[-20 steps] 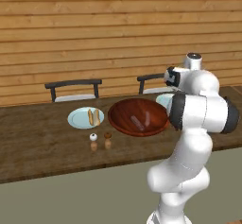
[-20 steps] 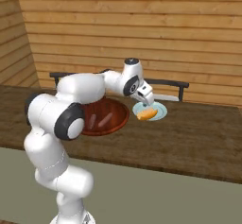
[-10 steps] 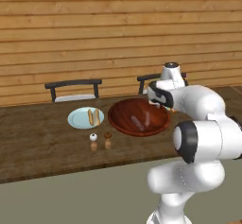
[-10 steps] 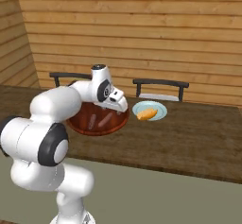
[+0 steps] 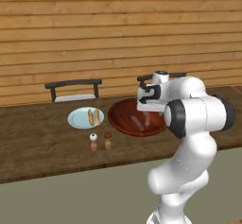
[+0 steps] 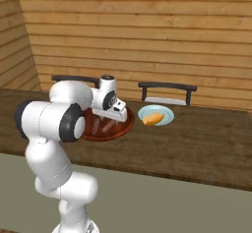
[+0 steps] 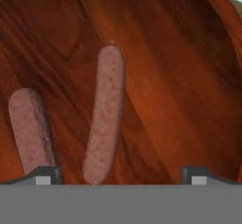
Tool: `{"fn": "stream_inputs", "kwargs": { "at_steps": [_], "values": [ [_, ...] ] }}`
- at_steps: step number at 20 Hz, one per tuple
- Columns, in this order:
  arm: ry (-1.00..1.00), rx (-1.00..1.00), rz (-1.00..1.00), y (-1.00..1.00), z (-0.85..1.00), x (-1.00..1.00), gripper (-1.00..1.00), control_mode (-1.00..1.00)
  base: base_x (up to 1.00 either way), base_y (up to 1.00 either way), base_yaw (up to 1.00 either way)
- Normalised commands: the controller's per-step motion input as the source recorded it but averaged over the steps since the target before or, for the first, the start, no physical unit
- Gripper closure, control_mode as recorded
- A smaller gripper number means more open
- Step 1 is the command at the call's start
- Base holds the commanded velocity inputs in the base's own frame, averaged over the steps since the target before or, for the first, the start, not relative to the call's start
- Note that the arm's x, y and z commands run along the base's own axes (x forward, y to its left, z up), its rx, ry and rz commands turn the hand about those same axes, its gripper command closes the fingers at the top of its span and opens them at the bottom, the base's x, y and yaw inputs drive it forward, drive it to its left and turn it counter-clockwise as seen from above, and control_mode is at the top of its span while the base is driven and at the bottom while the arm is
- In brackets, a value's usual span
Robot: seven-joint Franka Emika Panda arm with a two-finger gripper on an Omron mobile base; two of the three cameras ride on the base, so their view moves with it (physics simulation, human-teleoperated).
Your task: Place one bun and one sausage from the bowl on each plate.
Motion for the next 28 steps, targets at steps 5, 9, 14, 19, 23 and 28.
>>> {"fn": "stream_inputs", "kwargs": {
  "at_steps": [5, 9, 14, 19, 23, 28],
  "values": [
    [0.01, -0.02, 0.00, 0.28, -0.33, 0.52, -1.00, -1.00, 0.00, 0.00, 0.00],
    [0.06, -0.05, 0.00, 0.00, -0.37, 0.16, -1.00, -1.00, 0.00, 0.00, 0.00],
    [0.08, -0.04, 0.00, -0.02, -0.38, 0.00, 1.00, -1.00, 0.00, 0.00, 0.00],
    [0.00, 0.00, 0.00, 0.00, -0.01, 0.00, 1.00, -1.00, 0.00, 0.00, 0.00],
    [0.00, 0.00, -0.03, -0.27, 0.00, -0.03, 1.00, -1.00, 0.00, 0.00, 0.00],
    [-0.14, 0.00, -0.13, -0.76, 0.77, 0.11, 1.00, -1.00, 0.00, 0.00, 0.00]
  ]
}}
